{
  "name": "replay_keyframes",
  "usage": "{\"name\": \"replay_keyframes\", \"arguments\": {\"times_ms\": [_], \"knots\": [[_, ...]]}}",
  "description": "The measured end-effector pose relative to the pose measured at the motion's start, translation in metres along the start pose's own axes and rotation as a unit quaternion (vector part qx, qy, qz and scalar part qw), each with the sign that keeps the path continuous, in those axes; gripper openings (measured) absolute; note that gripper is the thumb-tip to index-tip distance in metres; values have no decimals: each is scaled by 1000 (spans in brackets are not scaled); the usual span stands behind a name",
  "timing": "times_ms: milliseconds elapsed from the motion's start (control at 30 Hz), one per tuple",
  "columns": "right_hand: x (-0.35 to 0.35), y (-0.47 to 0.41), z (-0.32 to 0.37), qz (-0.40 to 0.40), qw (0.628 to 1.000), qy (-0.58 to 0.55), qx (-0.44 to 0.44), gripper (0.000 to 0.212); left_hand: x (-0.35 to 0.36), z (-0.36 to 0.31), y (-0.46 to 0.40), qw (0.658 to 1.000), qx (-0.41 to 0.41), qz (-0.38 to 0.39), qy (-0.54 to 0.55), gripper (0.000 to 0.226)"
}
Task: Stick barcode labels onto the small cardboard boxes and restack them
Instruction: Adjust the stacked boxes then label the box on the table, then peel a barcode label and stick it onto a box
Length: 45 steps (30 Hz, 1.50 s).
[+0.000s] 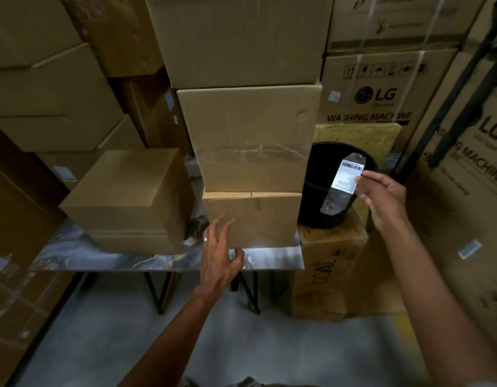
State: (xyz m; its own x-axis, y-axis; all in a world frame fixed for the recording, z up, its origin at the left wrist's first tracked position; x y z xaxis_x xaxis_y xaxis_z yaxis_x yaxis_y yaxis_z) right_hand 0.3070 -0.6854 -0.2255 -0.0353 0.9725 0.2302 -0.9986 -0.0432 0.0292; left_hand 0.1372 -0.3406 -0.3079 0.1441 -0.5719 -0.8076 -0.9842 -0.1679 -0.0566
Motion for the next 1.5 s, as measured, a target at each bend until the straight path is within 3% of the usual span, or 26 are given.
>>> {"name": "replay_keyframes", "arguments": {"times_ms": [367, 500, 767, 1033, 1267, 1367, 1500], "knots": [[7, -81, -6, -17, 1000, 12, 3, 12, -15, 0, -20, 1000, -8, -25, 13, 70], [4, -103, -12, -42, 999, 26, 4, 21, -17, -1, -22, 999, -1, -31, 10, 66], [0, -145, -26, -65, 988, 139, 2, 32, -20, 1, -33, 1000, 10, -17, 2, 56], [4, -148, -32, -83, 968, 235, 14, 18, -26, -1, -42, 999, 32, -14, -2, 54], [34, -103, -25, -60, 992, 104, -33, 6, -20, 9, -44, 1000, 17, -4, 12, 70], [52, -76, -22, -30, 998, 43, -40, 10, -16, 12, -44, 1000, 7, 5, 16, 72], [75, -42, -21, 18, 996, -88, -5, 11, -14, 14, -45, 999, 14, -3, 45, 72]]}}
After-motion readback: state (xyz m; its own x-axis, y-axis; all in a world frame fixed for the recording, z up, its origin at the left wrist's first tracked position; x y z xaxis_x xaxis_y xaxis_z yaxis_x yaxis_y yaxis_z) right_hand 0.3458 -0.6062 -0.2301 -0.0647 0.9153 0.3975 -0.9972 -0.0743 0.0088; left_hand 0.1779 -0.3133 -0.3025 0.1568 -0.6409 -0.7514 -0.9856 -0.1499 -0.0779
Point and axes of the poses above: each hand's wrist, its own y-axis away from the middle knuckle, its own x-axis out of the palm, z = x × y, the point moved 7 cm from there along -y, towards the middle knuckle, and after that the axes turned 14 degrees about z, right-handed, at the moved point
